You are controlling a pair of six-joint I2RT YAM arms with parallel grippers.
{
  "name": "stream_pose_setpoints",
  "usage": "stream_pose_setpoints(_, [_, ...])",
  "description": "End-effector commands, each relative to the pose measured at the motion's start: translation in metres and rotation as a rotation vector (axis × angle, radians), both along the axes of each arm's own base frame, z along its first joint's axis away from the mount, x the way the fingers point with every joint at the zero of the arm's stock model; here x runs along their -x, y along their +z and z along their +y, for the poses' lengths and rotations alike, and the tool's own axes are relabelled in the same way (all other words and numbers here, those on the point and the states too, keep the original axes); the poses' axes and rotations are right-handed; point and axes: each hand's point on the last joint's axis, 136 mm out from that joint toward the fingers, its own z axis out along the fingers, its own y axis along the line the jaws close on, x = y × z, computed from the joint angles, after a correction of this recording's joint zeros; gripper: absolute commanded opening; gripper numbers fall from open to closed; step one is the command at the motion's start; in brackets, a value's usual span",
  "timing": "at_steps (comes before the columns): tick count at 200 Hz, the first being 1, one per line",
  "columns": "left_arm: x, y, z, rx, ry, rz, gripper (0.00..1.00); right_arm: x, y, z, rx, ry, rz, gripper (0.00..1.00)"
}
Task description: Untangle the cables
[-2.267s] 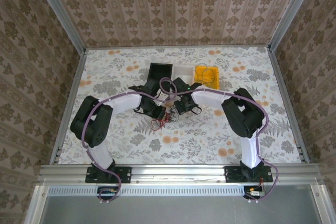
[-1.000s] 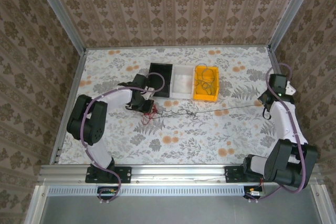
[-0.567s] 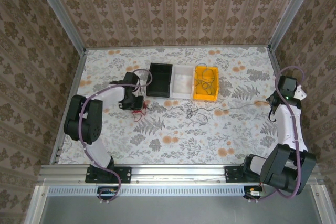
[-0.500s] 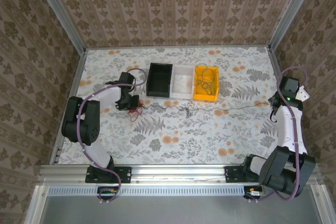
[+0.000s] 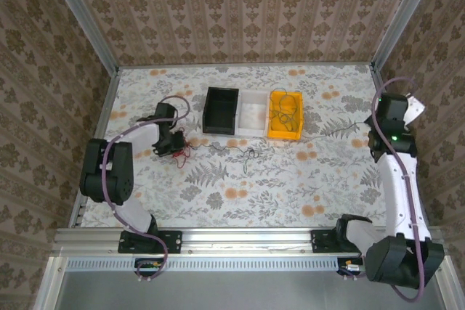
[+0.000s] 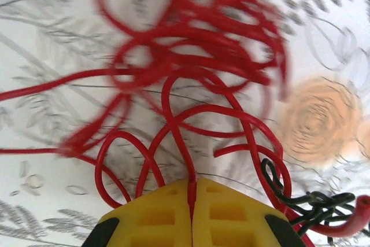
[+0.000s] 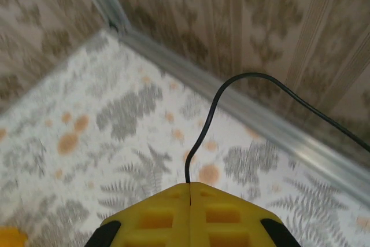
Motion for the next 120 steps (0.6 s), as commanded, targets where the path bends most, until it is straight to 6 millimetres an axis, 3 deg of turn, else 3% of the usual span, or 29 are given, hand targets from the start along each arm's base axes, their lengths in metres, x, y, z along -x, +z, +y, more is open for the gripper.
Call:
stream_pose_setpoints(1, [0.017,-0.012,0.034,-0.062,0.192,0.056,0.00,0.016,0.026,-0.023,0.105,-0.090,0.004,0.01])
stream_pose_setpoints(52, [0.012,0.003,0.064,-0.067,0.332,-0.003,0.00,0.048,0.023,-0.053,0.066,-0.217,0.011,0.01])
stream_pose_setpoints(90, [0.018,-0.001,0.080,-0.037,0.447,0.009,0.00,0.053,0.019,-0.060,0.027,-0.250,0.002,0.01])
stream_pose_setpoints(120, [0.015,-0.001,0.071,-0.008,0.406,-0.001,0.00,0.045,0.016,-0.056,-0.004,-0.213,-0.022,0.01])
